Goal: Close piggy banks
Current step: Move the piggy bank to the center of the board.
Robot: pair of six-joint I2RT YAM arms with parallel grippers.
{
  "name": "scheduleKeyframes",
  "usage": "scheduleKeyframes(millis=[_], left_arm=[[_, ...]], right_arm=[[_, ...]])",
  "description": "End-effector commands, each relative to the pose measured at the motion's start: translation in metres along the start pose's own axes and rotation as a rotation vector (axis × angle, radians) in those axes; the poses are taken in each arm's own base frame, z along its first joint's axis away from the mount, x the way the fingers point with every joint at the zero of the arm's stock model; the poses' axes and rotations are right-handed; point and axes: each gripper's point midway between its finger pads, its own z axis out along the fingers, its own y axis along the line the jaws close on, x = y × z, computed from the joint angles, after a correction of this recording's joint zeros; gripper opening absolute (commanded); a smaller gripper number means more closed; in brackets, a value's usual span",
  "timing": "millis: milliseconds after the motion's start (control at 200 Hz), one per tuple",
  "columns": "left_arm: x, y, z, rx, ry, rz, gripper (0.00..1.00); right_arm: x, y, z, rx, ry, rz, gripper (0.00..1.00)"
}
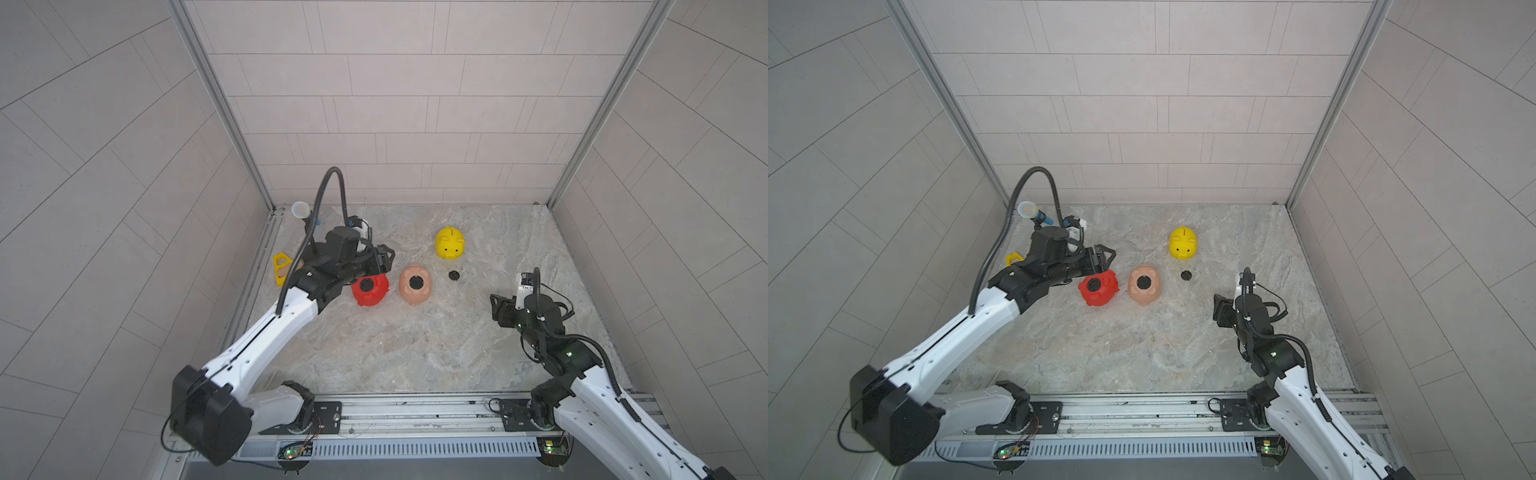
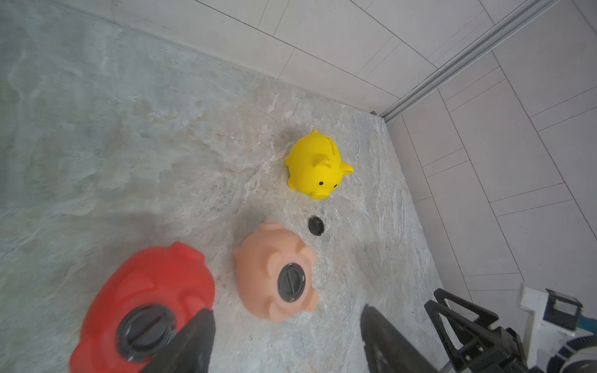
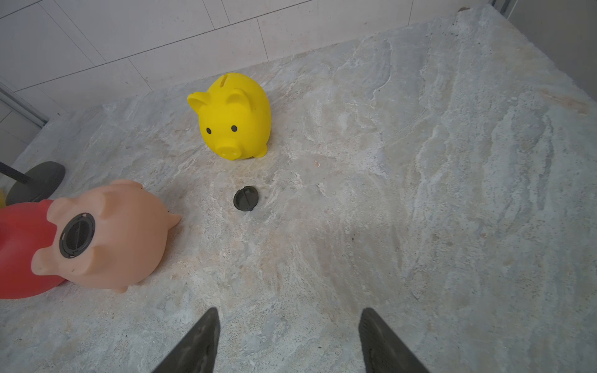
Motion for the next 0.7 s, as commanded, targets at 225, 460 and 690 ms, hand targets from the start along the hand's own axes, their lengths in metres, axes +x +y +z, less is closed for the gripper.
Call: scheduleKeyframes(millis=[225, 460, 690], left_arm=[[-0.026, -0.047, 0.107, 0.046, 0.024, 0.092, 0.81], [-0.029, -0.054, 0.176, -0.09, 0.091, 0.199, 0.84], [-0.025, -0.055, 0.228, -0.224, 0.135, 0.265, 0.88]], right_arm=[[0.014, -0.012, 0.012, 0.023, -0.045, 0.052, 0.69], [0.021, -0.013, 0.015, 0.023, -0.04, 0.065, 0.7], [0.027, -0.013, 0.02, 0.017, -0.019, 0.074, 0.71]])
